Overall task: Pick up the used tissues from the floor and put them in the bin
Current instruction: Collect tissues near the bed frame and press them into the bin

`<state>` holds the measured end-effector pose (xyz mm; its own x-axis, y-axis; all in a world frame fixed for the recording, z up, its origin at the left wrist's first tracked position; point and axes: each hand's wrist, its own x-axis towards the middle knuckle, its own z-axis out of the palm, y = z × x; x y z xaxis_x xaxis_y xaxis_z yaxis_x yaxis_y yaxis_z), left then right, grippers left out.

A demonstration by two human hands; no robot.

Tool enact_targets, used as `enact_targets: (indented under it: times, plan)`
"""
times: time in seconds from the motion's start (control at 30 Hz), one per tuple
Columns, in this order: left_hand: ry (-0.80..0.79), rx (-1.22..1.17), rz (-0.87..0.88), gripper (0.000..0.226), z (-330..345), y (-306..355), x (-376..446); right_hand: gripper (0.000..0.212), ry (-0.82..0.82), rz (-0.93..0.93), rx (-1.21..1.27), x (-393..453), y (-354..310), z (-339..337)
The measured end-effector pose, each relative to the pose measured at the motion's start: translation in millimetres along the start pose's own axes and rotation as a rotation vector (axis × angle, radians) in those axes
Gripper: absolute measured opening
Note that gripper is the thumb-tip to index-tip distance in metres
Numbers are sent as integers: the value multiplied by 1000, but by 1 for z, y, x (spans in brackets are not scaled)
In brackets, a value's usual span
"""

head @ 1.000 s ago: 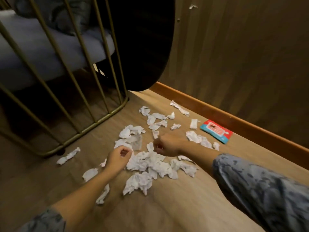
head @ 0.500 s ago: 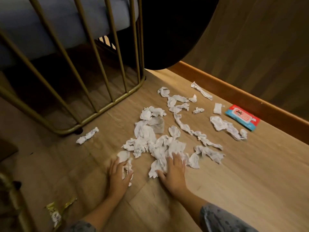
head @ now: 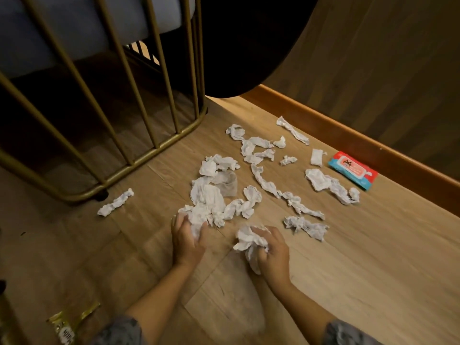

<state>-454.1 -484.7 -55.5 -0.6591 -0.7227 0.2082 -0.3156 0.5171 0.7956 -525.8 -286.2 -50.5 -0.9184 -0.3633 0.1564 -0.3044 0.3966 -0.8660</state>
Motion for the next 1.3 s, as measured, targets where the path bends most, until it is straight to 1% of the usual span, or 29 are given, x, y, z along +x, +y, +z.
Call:
enact_targets:
  times: [0.07,0.13,0.2,0.23,0.3,0.33,0.37,0.43,0.53,0.6,0.7,0.77,0.8,0.83,0.9,0.93,0.97,1.07,1.13,1.17,1.23,1.3]
  plan:
    - [-18,151,53,56,14,4,18,42,-4,78,-144,10,14,-4]
    - [-69,219,-8,54,29,0,29,43,-85,79,-332,8,24,-6]
    - [-136,221,-70,46,39,-11,31,48,-187,-30,-484,-7,33,-8]
    - [-165,215,-53,41,41,-17,28,53,-237,-95,-516,-17,36,-9]
    - [-185,191,43,28,41,-30,13,57,-334,-207,-581,-35,39,-11]
    - [-175,172,84,25,37,-34,3,58,-385,-248,-624,-42,41,-10]
    - [-171,150,97,27,33,-36,-9,61,-416,-281,-655,-47,42,-7]
    - [-168,89,36,30,23,-35,-29,59,-429,-312,-667,-52,46,0]
    - [-116,27,-37,17,16,-29,-45,37,-339,-313,-570,-47,45,10]
    - [-65,-33,-43,12,17,-19,-42,25,-300,-256,-490,-33,42,13]
    - [-34,-67,-42,25,21,-7,-27,19,-324,-139,-494,-8,32,11]
    - [-41,2,-27,34,30,-6,-14,17,-325,-44,-514,6,22,4]
    - [-45,29,-1,33,35,-6,-8,18,-303,-8,-510,11,16,-1]
    - [-66,40,33,32,41,-5,-4,22,-276,6,-508,15,12,-6]
    - [-172,47,136,30,50,-9,0,44,-285,-6,-544,23,5,-15]
    - [-230,68,191,27,52,-12,0,52,-328,-11,-580,26,3,-19]
    - [-272,98,246,27,53,-16,-2,53,-393,-13,-626,29,1,-23]
    - [-328,153,392,36,50,-29,-15,40,-613,-89,-755,29,4,-29]
    - [-359,231,492,39,44,-32,-25,38,-716,-142,-798,23,6,-30]
    - [-390,275,534,43,42,-31,-29,38,-744,-142,-806,19,7,-31]
    - [-493,329,563,50,40,-25,-31,36,-767,-103,-800,12,8,-33]
    - [-595,337,531,41,41,-16,-23,30,-760,-32,-765,12,7,-35]
